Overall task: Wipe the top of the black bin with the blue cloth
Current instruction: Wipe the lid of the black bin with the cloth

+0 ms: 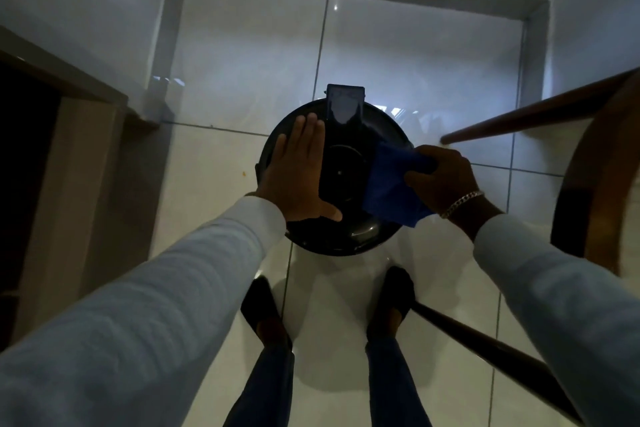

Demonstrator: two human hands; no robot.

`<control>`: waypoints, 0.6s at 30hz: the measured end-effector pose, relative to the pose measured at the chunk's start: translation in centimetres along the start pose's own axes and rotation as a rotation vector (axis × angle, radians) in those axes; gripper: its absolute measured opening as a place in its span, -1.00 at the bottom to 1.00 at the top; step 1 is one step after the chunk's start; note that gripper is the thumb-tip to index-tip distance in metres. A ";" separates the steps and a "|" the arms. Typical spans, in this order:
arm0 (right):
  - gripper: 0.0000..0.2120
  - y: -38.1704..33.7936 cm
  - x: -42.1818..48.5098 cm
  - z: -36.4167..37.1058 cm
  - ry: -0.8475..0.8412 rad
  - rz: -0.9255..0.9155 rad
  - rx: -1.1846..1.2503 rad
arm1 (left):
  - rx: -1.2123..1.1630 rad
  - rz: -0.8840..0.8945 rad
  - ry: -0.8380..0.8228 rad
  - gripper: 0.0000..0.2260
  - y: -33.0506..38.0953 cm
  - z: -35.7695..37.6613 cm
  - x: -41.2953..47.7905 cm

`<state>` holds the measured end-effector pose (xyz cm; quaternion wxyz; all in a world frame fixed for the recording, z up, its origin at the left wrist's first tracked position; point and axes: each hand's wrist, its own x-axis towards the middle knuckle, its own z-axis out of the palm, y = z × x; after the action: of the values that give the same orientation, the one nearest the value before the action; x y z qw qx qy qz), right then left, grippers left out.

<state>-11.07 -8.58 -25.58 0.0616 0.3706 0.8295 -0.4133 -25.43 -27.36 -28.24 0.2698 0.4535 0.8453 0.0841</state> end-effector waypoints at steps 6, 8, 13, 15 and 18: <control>-0.27 1.0 -0.9 3.9 0.152 -0.119 -0.364 | 0.033 0.129 -0.087 0.26 -1.6 0.6 0.4; -0.32 1.7 -1.3 5.4 0.038 -0.181 -0.465 | 0.029 0.163 -0.082 0.25 -2.6 0.6 0.3; -0.36 2.5 -1.8 8.8 0.101 -0.144 -0.378 | 0.037 0.206 -0.063 0.26 -4.4 0.9 0.7; -0.37 2.8 -3.1 10.3 0.179 -0.124 -0.344 | 0.033 0.216 -0.059 0.27 -4.7 1.1 0.8; -0.37 2.9 -4.5 11.6 0.216 -0.109 -0.332 | 0.043 0.229 -0.055 0.27 -5.1 1.5 1.0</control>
<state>-8.29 -18.46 -33.13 0.0100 0.3520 0.9068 -0.2317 -28.71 -29.64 -31.86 0.2714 0.5549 0.7819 0.0837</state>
